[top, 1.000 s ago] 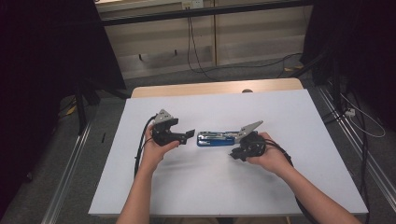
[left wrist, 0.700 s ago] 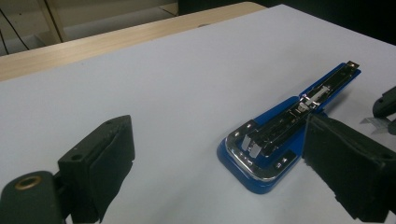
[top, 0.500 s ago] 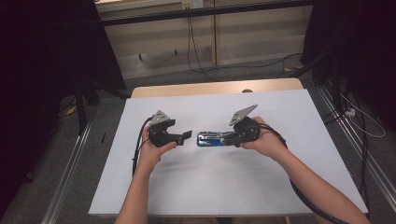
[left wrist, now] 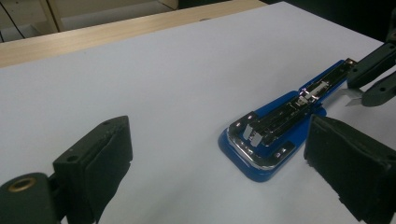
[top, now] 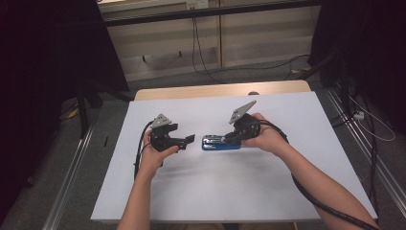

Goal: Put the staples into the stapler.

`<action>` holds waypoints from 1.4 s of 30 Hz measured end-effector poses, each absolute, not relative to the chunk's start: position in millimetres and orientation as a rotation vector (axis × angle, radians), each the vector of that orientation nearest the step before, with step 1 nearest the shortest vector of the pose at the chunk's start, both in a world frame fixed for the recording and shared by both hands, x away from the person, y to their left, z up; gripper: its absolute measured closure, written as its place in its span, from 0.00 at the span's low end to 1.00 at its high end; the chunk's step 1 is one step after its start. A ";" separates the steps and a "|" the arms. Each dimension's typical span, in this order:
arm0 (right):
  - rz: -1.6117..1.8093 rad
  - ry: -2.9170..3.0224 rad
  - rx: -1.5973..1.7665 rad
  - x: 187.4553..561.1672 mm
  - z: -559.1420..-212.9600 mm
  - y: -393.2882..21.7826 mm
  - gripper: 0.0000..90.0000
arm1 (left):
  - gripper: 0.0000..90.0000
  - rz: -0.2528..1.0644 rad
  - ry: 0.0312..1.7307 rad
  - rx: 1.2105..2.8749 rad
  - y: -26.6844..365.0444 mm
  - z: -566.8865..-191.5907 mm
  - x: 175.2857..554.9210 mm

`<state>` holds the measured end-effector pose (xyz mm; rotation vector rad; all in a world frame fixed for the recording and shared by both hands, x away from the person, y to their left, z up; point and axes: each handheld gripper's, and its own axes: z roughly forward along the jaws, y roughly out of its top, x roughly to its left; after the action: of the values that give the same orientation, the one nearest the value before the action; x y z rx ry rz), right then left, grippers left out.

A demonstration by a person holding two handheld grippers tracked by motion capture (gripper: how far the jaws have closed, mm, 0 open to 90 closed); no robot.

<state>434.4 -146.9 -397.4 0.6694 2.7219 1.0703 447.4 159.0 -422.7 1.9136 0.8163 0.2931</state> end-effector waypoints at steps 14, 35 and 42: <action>1.086 2.724 0.599 444.9 -391.6 -145.7 0.88 | 0.07 0.298 0.834 1.909 166.3 -421.4 443.3; 1.081 2.769 0.485 463.8 -389.7 -138.0 0.88 | 0.07 0.319 0.858 1.916 175.8 -421.0 439.8; 1.087 2.786 0.455 467.4 -391.9 -134.0 0.88 | 0.07 0.319 0.860 1.914 177.7 -420.6 439.0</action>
<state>467.4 -134.0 -391.9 0.4551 2.7864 1.0871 439.0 177.7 -420.6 1.9135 0.8601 0.3193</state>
